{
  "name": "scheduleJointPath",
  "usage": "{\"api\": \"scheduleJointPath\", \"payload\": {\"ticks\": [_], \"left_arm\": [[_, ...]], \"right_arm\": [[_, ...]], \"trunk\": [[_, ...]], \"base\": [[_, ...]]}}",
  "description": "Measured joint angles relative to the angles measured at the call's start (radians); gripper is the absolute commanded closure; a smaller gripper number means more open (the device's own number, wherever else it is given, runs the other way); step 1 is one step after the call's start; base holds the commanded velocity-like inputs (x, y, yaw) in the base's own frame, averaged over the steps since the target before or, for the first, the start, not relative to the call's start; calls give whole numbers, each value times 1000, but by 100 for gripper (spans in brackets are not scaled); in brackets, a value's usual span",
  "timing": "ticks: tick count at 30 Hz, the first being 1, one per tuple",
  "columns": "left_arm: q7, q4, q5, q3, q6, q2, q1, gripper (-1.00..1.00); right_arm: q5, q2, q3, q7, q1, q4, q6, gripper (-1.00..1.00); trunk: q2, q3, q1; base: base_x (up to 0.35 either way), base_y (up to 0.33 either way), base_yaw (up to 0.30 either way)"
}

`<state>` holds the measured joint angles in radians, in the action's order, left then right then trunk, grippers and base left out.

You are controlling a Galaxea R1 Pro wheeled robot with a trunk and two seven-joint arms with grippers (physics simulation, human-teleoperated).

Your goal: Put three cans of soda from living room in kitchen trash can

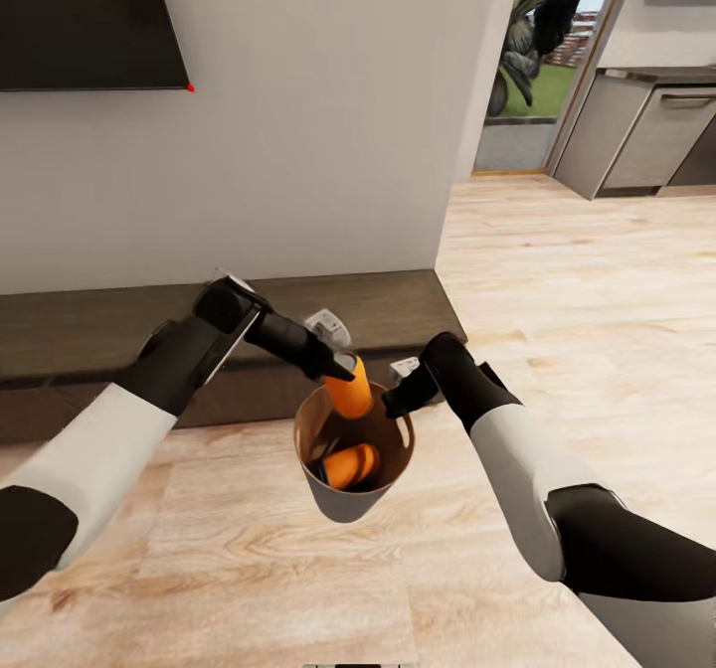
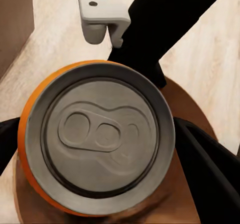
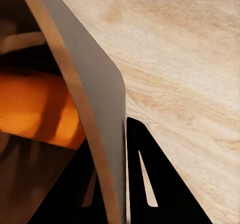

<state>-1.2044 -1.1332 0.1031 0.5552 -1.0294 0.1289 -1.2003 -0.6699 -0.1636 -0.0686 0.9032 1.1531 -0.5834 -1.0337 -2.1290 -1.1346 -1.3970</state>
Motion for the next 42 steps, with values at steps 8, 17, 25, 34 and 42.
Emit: {"api": "scheduleJointPath", "payload": {"ticks": [8,17,25,34,42], "left_arm": [[52,106,-3,2,54,-38,2,100],[59,196,0,2,132,-73,15,100],[59,278,1,6,160,-75,23,100],[88,284,1,65,156,-82,32,100],[95,283,-14,155,147,-97,32,100]], "right_arm": [[1,-7,-1,-2,1,-1,-1,100],[2,-9,-1,-1,3,-1,-1,100],[1,-11,-1,-2,7,-1,0,100],[1,-11,-1,-3,11,-1,-1,100],[-26,-11,-4,-4,10,-1,10,100]], "trunk": [[0,0,0],[0,0,0],[0,0,0],[0,0,0],[0,0,0]], "base": [[0,0,0],[0,0,0],[0,0,0],[0,0,0],[0,0,0]]}}
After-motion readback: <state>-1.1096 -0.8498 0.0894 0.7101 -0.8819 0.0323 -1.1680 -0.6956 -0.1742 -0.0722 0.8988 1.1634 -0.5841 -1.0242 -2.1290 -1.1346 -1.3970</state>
